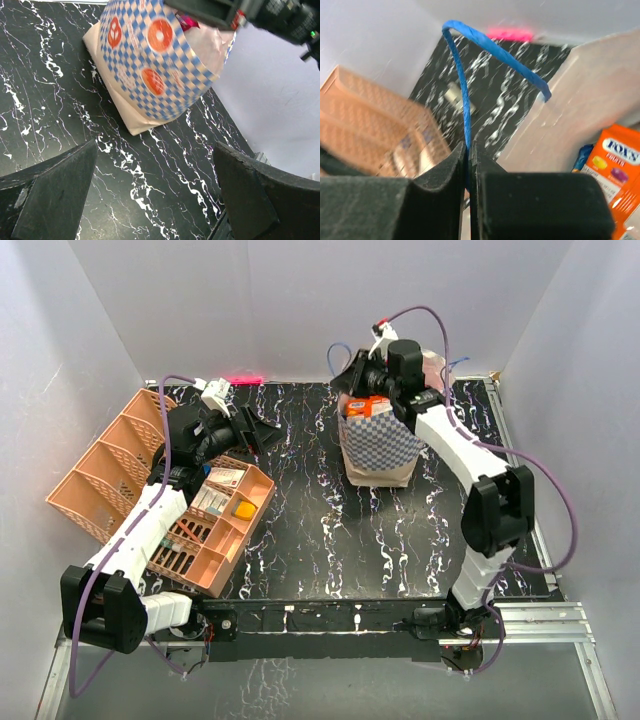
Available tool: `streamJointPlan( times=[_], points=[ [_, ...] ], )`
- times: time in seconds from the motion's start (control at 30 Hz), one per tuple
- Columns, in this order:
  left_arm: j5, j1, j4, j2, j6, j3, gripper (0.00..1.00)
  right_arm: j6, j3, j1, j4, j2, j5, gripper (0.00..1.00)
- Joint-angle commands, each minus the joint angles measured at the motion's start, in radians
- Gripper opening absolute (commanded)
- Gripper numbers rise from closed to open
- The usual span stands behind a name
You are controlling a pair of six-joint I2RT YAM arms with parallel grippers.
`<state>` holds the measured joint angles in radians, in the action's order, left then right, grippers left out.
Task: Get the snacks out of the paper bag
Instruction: Adjust the paper bag at the center of the board.
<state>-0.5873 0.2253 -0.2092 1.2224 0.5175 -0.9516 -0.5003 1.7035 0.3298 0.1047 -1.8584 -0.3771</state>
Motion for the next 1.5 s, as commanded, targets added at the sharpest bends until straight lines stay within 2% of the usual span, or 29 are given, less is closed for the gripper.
streamJointPlan(
  times=[0.0,0.07,0.17,0.33,0.4,0.47,0.6,0.67,0.7,0.83,0.93,1.1,1.17,1.23,1.33,1.4,1.47],
  points=[
    [-0.009,0.014,-0.005,-0.029,0.004,-0.019,0.98,-0.037,-0.151,0.075,0.014,0.196,-0.141,0.07],
    [-0.024,0.028,0.040,-0.032,0.018,-0.049,0.98,-0.027,-0.197,0.121,0.068,0.247,-0.154,0.07],
    [-0.067,0.030,0.087,-0.073,0.134,-0.057,0.98,-0.005,-0.261,0.202,0.136,0.325,-0.155,0.08],
    [-0.060,0.032,0.073,-0.276,0.348,0.024,0.98,-0.015,-0.388,0.282,0.156,0.472,-0.144,0.09],
    [-0.058,0.034,0.037,-0.324,0.421,0.064,0.98,-0.007,-0.417,0.288,0.157,0.522,-0.157,0.19],
    [-0.069,0.041,-0.006,-0.340,0.494,0.086,0.98,0.033,-0.412,0.288,0.199,0.557,-0.147,0.33],
    [-0.057,0.076,-0.114,-0.334,0.609,0.126,0.98,0.126,-0.393,0.288,0.294,0.651,-0.006,0.74],
    [-0.027,0.107,-0.091,-0.316,0.600,0.103,0.98,0.170,-0.389,0.287,0.332,0.712,0.081,0.91],
    [-0.010,0.127,-0.068,-0.305,0.584,0.084,0.98,0.184,-0.391,0.288,0.348,0.744,0.130,0.97],
    [0.069,0.222,0.020,-0.233,0.518,0.023,0.98,0.231,-0.424,0.287,0.368,0.879,0.379,0.98],
    [0.129,0.280,0.025,-0.182,0.519,0.013,0.98,0.268,-0.432,0.288,0.356,0.933,0.613,0.98],
    [0.189,0.368,-0.014,-0.091,0.528,-0.014,0.98,0.371,-0.388,0.288,0.307,0.873,0.907,0.99],
    [0.215,0.386,0.018,-0.070,0.511,-0.043,0.93,0.406,-0.348,0.287,0.280,0.813,0.989,0.99],
    [0.255,0.396,0.052,-0.069,0.500,-0.055,0.89,0.452,-0.319,0.285,0.237,0.742,1.023,0.99],
    [0.314,0.398,0.068,-0.086,0.497,-0.047,0.90,0.479,-0.274,0.249,0.175,0.653,1.016,1.00],
    [0.339,0.398,0.081,-0.089,0.497,-0.052,0.92,0.459,-0.239,0.194,0.160,0.602,0.943,1.00],
    [0.357,0.398,0.087,-0.087,0.506,-0.060,0.93,0.399,-0.211,0.119,0.147,0.560,0.795,1.00]
  ],
)
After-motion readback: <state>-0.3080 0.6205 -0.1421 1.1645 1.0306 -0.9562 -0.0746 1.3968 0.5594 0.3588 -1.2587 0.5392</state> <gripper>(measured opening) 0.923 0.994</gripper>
